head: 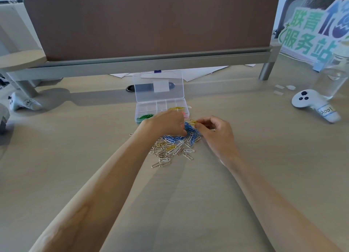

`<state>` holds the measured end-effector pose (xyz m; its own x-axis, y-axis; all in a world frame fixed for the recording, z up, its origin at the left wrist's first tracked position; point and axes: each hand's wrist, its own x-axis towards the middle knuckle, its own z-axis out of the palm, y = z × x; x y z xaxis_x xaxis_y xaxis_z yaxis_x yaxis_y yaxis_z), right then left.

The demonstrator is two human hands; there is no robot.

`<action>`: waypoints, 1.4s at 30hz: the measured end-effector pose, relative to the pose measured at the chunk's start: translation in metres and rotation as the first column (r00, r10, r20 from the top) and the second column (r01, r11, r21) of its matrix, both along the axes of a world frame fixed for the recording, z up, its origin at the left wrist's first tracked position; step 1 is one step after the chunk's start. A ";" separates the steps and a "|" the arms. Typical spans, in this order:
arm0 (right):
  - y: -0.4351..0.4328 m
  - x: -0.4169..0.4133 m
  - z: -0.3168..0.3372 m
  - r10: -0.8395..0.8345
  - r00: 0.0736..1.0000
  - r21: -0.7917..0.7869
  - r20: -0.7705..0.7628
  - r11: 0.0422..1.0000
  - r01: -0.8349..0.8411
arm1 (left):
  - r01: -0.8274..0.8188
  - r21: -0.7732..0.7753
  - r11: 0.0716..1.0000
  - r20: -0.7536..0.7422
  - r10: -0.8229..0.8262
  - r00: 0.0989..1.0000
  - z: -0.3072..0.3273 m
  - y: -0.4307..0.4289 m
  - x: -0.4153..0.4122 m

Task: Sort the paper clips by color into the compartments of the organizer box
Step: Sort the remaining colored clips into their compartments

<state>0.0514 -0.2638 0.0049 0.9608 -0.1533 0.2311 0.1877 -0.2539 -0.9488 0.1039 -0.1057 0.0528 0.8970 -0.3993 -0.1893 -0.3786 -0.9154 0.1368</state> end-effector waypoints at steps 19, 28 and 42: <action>-0.002 0.001 -0.002 0.002 1.000 -0.010 0.010 1.000 -0.002 | 0.204 0.027 0.979 0.295 -0.203 0.934 -0.003 0.013 -0.003; -0.002 0.002 -0.002 0.001 1.000 0.006 -0.002 1.000 -0.001 | 0.338 0.286 0.897 0.434 -0.435 0.789 -0.002 0.012 -0.007; 0.007 0.018 0.006 0.043 0.997 -0.122 0.057 0.992 -0.035 | -0.082 -0.483 0.872 0.323 0.264 0.909 -0.017 0.074 -0.009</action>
<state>0.0696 -0.2570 0.0106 0.9496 -0.0834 0.3022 0.2545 -0.3579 -0.8984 0.0947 -0.0320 0.0358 0.9254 -0.1897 0.3281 -0.3254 -0.8415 0.4313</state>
